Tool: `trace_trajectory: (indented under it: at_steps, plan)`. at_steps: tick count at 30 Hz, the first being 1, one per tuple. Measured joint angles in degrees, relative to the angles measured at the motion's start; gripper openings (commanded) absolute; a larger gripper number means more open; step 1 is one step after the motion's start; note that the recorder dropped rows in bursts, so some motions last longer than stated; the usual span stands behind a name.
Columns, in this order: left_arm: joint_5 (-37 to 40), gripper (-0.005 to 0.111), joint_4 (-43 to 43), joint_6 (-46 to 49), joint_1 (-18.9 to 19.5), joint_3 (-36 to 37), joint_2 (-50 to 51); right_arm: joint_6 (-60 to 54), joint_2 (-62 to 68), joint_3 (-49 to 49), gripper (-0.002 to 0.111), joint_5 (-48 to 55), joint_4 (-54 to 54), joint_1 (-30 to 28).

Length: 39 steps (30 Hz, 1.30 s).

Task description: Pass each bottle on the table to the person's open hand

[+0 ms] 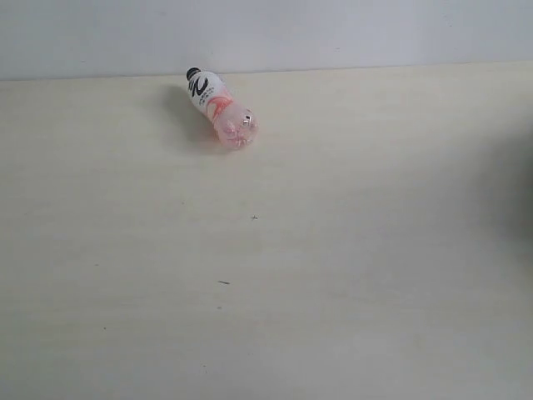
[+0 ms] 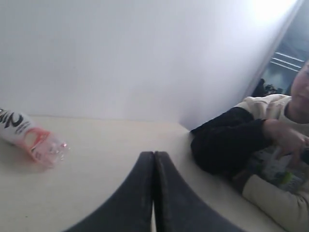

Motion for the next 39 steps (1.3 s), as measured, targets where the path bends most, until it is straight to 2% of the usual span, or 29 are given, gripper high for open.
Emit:
trace_trajectory:
  at_steps: [6, 9, 12, 20, 39]
  plan:
    - [-12.87, 0.000, 0.11, 6.83, 0.00, 2.19, -7.81, 0.00, 0.00, 0.00, 0.001, 0.00, 0.00, 0.00]
    - [-19.01, 0.000, 0.33, 10.65, 0.00, 2.41, -8.05, 0.00, 0.00, 0.00, 0.001, 0.00, 0.00, 0.00]
    - [-21.79, 0.000, 0.69, 12.68, 0.00, 2.55, -8.05, 0.12, 0.00, 0.00, 0.001, 0.00, 0.00, 0.00]
    - [-18.54, 0.000, 1.14, 13.94, 0.00, 2.90, -8.05, 0.12, 0.00, 0.00, 0.001, 0.00, 0.00, 0.00]
    - [-18.54, 0.000, 1.14, 13.93, 0.00, 2.90, -8.05, 0.12, 0.00, 0.00, 0.001, 0.00, 0.00, 0.00]
